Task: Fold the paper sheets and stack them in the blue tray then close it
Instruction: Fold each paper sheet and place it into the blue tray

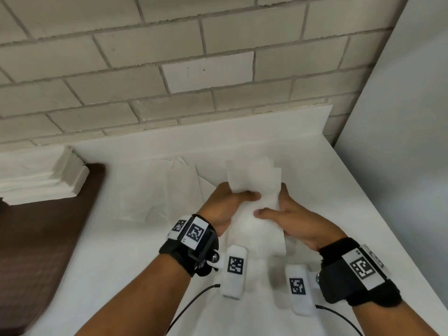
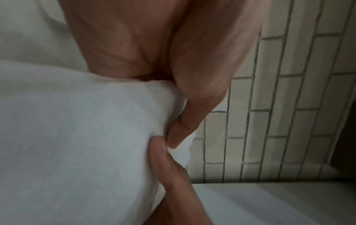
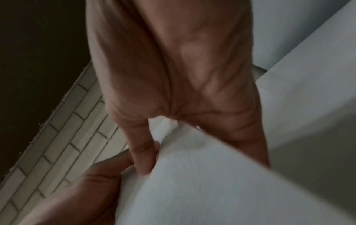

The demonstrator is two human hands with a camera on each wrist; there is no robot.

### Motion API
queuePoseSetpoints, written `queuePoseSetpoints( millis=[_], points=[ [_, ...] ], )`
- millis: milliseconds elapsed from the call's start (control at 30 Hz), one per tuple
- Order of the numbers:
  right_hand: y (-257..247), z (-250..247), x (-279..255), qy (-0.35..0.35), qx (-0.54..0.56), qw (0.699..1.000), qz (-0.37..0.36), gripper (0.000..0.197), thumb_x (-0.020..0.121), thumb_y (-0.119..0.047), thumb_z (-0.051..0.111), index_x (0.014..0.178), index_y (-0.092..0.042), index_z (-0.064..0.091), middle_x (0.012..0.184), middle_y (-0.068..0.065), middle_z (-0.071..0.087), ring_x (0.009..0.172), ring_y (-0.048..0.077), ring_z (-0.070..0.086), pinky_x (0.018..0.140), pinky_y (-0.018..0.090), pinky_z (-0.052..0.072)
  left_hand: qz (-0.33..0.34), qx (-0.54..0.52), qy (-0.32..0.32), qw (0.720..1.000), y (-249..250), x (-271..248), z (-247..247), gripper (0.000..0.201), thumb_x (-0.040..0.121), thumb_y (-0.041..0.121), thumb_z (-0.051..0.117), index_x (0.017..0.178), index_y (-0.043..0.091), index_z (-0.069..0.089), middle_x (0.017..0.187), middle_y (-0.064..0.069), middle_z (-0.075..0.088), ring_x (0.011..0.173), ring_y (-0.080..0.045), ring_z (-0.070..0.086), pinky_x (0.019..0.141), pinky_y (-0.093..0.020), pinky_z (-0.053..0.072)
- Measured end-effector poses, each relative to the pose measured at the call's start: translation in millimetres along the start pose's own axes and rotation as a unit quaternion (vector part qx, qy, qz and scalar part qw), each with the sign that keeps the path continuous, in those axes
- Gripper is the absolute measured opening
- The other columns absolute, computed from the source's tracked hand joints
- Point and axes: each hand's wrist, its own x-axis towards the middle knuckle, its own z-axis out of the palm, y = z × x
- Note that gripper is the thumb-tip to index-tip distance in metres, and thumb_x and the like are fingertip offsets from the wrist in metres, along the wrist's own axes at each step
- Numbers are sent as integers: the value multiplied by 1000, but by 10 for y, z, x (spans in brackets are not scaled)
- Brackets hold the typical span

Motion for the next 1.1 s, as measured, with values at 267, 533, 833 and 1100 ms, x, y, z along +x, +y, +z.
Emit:
queuePoseSetpoints(
  millis=[267,533,833,1100],
  points=[
    [-33,-156,22,112,-65,975,-182,51,99,-9,50,133,-44,36,133,-17,55,120,-5,52,104,23,43,215,118,81,966,295,-44,337,17,97,21,67,113,21,72,108,2,78,101,-9,73,90,-28,58],
    [234,-155,214,122,-100,978,-134,47,95,-1,50,130,-30,36,132,-2,53,120,11,53,102,31,46,167,183,90,965,-91,109,307,24,93,27,72,116,19,70,110,7,75,100,-5,71,91,-25,55],
    [14,250,102,143,-140,967,-155,33,99,-5,43,122,-26,33,106,-14,57,95,0,60,77,16,50,139,-11,162,977,-49,-102,100,16,93,21,72,108,17,74,105,-4,79,98,-20,75,89,-41,60],
    [-562,1414,-140,20,-154,954,-258,34,102,-8,39,123,-34,37,116,-17,58,100,-8,59,76,6,46,198,-116,222,948,336,-1214,-706,28,90,19,75,116,11,72,110,-8,78,105,-26,74,98,-50,56]
  ],
)
